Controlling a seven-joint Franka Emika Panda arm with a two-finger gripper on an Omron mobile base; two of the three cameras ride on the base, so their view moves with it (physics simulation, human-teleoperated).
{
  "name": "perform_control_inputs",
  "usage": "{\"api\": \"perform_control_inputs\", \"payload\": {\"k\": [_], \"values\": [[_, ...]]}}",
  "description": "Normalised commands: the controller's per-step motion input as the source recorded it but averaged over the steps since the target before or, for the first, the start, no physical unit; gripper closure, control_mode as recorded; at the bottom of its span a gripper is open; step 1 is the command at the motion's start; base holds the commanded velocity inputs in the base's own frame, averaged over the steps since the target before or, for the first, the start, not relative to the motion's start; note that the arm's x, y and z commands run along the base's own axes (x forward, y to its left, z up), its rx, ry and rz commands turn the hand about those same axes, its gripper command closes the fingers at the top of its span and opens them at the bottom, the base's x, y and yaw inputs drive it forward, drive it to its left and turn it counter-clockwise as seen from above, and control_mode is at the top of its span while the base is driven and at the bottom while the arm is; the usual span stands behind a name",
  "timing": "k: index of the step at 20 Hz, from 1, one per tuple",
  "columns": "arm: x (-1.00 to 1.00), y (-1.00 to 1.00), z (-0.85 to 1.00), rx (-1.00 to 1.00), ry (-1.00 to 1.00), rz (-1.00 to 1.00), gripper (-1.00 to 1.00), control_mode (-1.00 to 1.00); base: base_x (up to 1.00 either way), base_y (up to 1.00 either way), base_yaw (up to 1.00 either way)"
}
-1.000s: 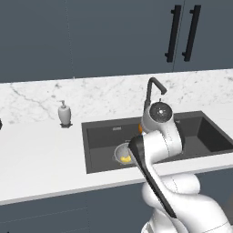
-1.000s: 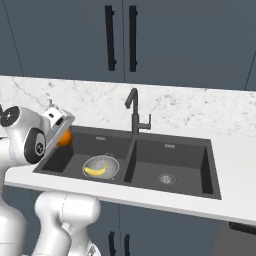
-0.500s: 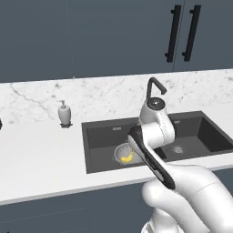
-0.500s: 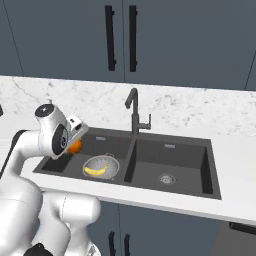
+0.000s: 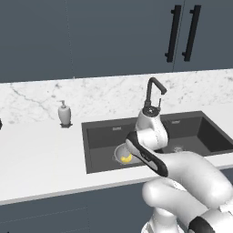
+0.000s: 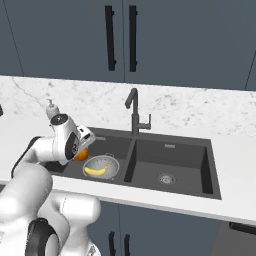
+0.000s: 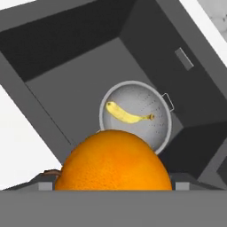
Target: Put the colander in the sink, put the banana, orange in the colander, and turn on the sink faucet and pour water over the colander.
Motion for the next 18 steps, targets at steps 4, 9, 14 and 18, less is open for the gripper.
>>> {"api": "perform_control_inputs", "payload": {"k": [4, 9, 14, 18], "values": [[0.63, -0.03, -0.52, 0.01, 0.07, -0.04, 1.0, -1.0, 0.0, 0.0, 0.0], [0.68, -0.02, -0.35, 0.02, 0.16, -0.02, 1.0, -1.0, 0.0, 0.0, 0.0], [0.7, 0.0, -0.29, 0.0, 0.12, -0.01, 1.0, -1.0, 0.0, 0.0, 0.0], [0.63, 0.0, -0.41, 0.0, 0.07, -0.03, 1.0, -1.0, 0.0, 0.0, 0.0]]}}
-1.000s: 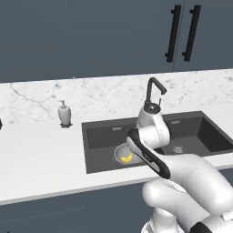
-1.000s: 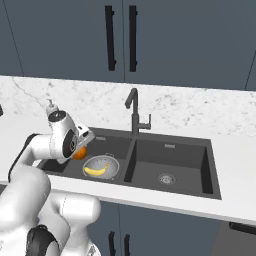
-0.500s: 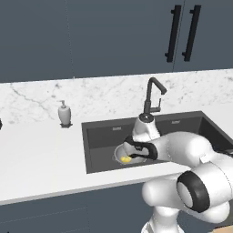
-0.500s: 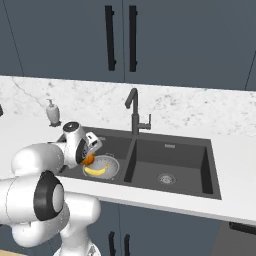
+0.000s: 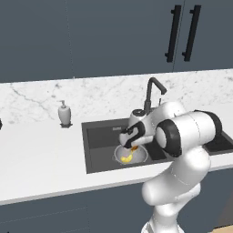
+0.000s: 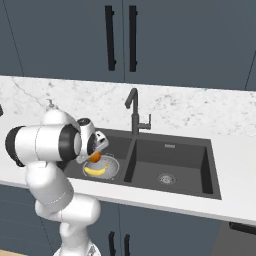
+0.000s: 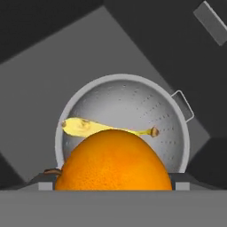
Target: Put the colander in the sink, put the banana, orange in the colander, and turn on the sink faucet and pour water over the colander.
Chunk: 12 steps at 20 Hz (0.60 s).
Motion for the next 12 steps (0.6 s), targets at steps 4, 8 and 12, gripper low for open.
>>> {"api": "perform_control_inputs", "payload": {"k": [4, 8, 12], "values": [[0.43, 0.0, -0.66, 0.0, 0.01, -0.03, 1.0, -1.0, 0.0, 0.0, 0.0], [0.31, 0.0, -0.74, 0.0, 0.0, -0.04, 1.0, -1.0, 0.0, 0.0, 0.0], [0.16, 0.0, -0.66, 0.0, 0.0, -0.03, 1.0, -1.0, 0.0, 0.0, 0.0]]}}
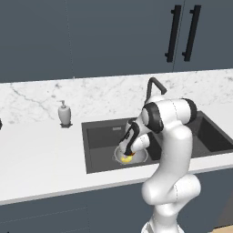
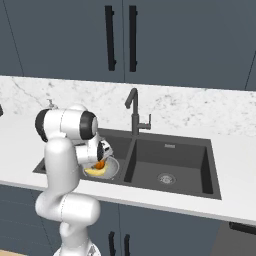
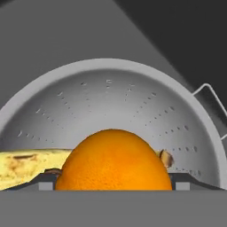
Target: Put the colander in the sink, put the banana, orange in the colander, and turn on the sink faucet and pour water over the colander.
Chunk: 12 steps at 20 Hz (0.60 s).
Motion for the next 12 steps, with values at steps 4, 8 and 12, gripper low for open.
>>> {"api": "perform_control_inputs", "payload": {"k": [4, 8, 12], "values": [[0.02, 0.0, -0.52, 0.0, 0.0, -0.03, 1.0, -1.0, 0.0, 0.0, 0.0], [0.0, 0.0, -0.33, 0.0, 0.0, -0.04, 1.0, -1.0, 0.0, 0.0, 0.0], [0.0, 0.0, -0.19, 0.0, 0.0, -0.04, -1.0, -1.0, 0.0, 0.0, 0.0]]}}
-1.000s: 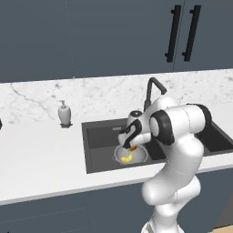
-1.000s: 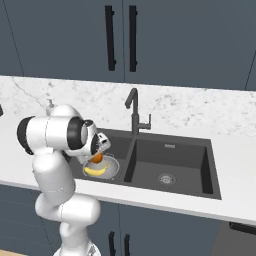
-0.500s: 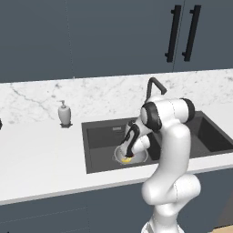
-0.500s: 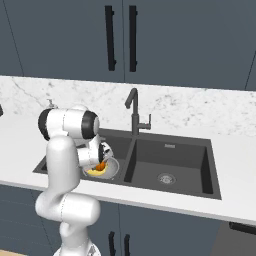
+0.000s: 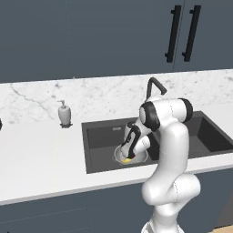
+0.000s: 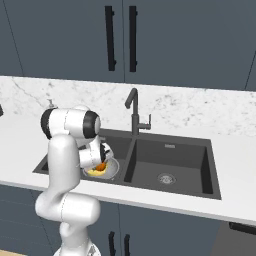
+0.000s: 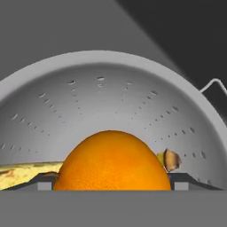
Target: Put the colander in the sink, put the banana, orange in the colander, and turn on the sink faucet and pour water over the colander.
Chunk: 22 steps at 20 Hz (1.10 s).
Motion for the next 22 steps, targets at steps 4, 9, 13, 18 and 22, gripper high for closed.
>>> {"api": "perform_control_inputs", "payload": {"k": [4, 9, 13, 18, 22], "values": [[0.0, -0.07, -0.06, 0.04, -0.06, -0.03, -1.0, -1.0, 0.0, 0.0, 0.0], [0.0, -0.06, -0.04, 0.05, -0.04, -0.02, -1.0, -1.0, 0.0, 0.0, 0.0], [-0.06, 0.0, 0.08, 0.07, -0.11, 0.0, -1.0, -1.0, 0.0, 0.0, 0.0], [-0.31, 0.0, 0.52, 0.06, -0.14, 0.0, -1.0, -1.0, 0.0, 0.0, 0.0], [-0.59, 0.0, 0.64, 0.04, -0.18, 0.01, -1.0, -1.0, 0.0, 0.0, 0.0]]}}
